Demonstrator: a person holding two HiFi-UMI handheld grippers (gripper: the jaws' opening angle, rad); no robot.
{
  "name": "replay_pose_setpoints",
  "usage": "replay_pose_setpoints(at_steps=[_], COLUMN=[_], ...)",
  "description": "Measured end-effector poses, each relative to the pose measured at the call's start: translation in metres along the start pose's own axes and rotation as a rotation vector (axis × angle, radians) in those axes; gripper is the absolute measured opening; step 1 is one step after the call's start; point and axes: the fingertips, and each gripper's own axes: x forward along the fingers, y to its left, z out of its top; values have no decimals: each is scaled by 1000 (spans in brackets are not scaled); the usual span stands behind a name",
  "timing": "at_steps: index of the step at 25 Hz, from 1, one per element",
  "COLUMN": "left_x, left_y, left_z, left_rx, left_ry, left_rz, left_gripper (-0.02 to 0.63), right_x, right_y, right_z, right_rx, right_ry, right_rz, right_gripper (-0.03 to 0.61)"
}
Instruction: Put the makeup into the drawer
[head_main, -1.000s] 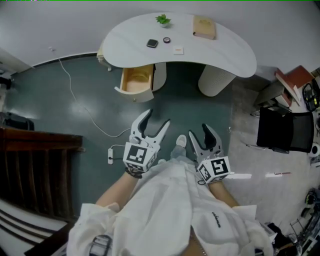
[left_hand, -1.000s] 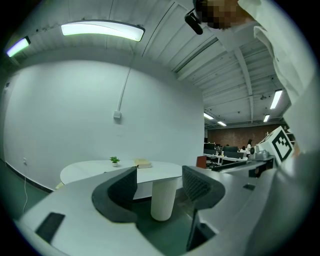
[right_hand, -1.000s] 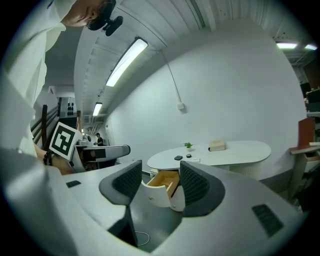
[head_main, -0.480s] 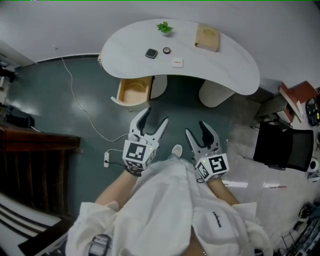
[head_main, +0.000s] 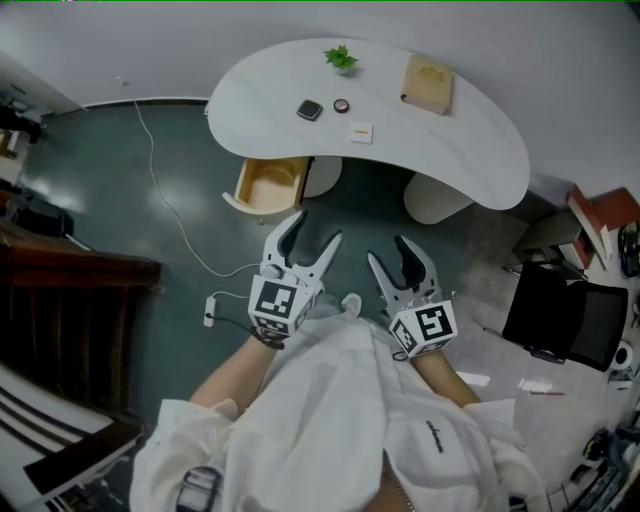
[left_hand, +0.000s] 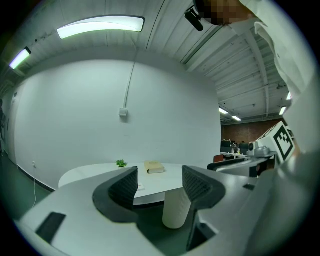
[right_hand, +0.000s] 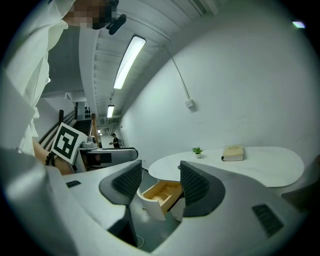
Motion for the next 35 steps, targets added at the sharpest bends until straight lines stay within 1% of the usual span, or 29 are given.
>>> replay_pose_setpoints(at_steps=[4, 11, 16, 19, 22, 27, 31, 35], left_x=[11, 50, 90, 117, 142, 177, 196, 217], left_y=[9, 32, 61, 79, 102, 154, 195, 228], left_z=[-2, -3, -1, 4, 6, 3, -5, -14], left_rx=[-8, -10, -8, -8, -21, -40, -60, -67], left_ry=[8, 17, 24, 30, 42, 60, 76, 98], left_rz=[8, -9, -20, -37, -47, -33, -16, -22], left_gripper=[288, 288, 288, 288, 288, 288, 288, 288], right_x=[12, 45, 82, 114, 151, 212, 256, 297], right_y=[-6, -31, -53, -66, -78, -89, -95, -101], right_z=[-1, 6, 12, 22, 27, 33, 32, 28], right_rx=[7, 2, 6, 0, 2, -5, -7, -4], right_ry=[8, 9, 18, 17, 26, 55, 78, 104], right_rz=[18, 1, -9, -6, -4, 19, 29, 30], right_gripper=[256, 256, 256, 256, 259, 258, 259, 259])
